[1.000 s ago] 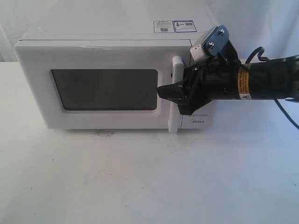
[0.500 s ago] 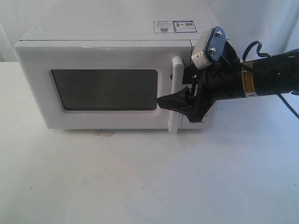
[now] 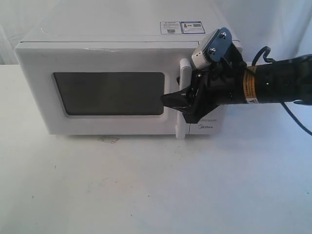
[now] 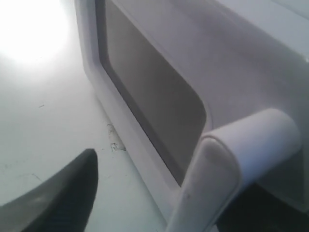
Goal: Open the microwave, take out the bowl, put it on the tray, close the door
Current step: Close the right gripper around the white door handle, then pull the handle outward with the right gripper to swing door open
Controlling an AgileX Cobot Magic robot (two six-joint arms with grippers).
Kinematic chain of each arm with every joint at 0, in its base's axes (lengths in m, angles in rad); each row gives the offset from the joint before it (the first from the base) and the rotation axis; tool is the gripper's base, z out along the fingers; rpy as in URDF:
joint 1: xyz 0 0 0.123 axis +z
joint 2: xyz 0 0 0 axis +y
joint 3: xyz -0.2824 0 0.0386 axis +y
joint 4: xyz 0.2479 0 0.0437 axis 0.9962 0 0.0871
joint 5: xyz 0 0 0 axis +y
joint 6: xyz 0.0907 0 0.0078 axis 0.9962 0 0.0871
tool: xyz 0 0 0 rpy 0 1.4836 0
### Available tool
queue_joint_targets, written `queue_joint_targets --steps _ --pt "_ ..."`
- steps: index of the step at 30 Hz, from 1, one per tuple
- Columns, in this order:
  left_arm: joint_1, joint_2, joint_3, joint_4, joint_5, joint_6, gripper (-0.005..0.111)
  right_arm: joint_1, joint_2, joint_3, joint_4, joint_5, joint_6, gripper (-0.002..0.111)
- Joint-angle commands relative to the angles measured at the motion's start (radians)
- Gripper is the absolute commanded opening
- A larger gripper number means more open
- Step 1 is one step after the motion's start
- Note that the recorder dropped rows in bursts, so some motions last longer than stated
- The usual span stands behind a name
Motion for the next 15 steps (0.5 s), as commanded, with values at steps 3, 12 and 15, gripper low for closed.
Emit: queue_joint_targets --steps 3,12,15 --pt "-0.005 -0.004 0.005 -0.005 0.001 -0.003 0.000 0.013 0.027 -0.037 0.252 0.162 -0.113 0.000" --pt "-0.005 -0.004 0.005 -0.005 0.001 -0.003 0.000 0.013 0.027 -0.037 0.402 0.207 -0.206 0.029" --pt "-0.005 -0.004 0.005 -0.005 0.001 -0.003 0.000 0.013 0.027 -0.045 0.404 0.241 -0.202 0.012"
